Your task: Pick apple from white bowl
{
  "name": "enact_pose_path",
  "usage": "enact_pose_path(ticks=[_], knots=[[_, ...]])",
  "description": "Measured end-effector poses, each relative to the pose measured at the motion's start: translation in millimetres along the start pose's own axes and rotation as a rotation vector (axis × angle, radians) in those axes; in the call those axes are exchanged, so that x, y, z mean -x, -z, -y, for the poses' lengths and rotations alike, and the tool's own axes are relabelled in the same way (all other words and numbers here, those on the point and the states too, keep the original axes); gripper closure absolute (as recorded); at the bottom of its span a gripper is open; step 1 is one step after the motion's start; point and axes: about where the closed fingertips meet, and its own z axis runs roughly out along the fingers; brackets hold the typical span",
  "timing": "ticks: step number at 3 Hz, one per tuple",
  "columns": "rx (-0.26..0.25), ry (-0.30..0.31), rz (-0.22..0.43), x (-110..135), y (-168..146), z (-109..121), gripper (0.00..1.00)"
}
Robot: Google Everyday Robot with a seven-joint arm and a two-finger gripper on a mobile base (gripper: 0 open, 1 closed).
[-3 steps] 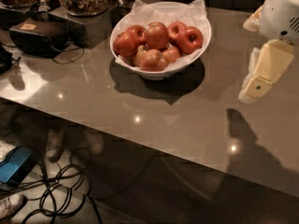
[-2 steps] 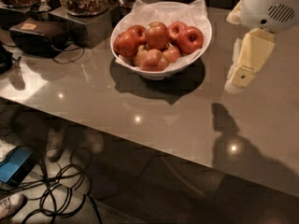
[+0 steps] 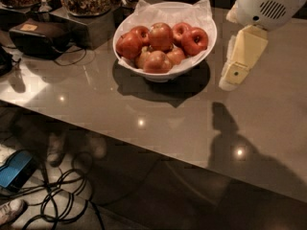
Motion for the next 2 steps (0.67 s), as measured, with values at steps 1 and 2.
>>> enact_pose_path(ticks=[1,2], knots=[[0.01,-0.008,-0.004,64.7,-17.3,39.7,0.0],[-0.008,0.001,0.019,74.1,-17.0,43.7,0.0]])
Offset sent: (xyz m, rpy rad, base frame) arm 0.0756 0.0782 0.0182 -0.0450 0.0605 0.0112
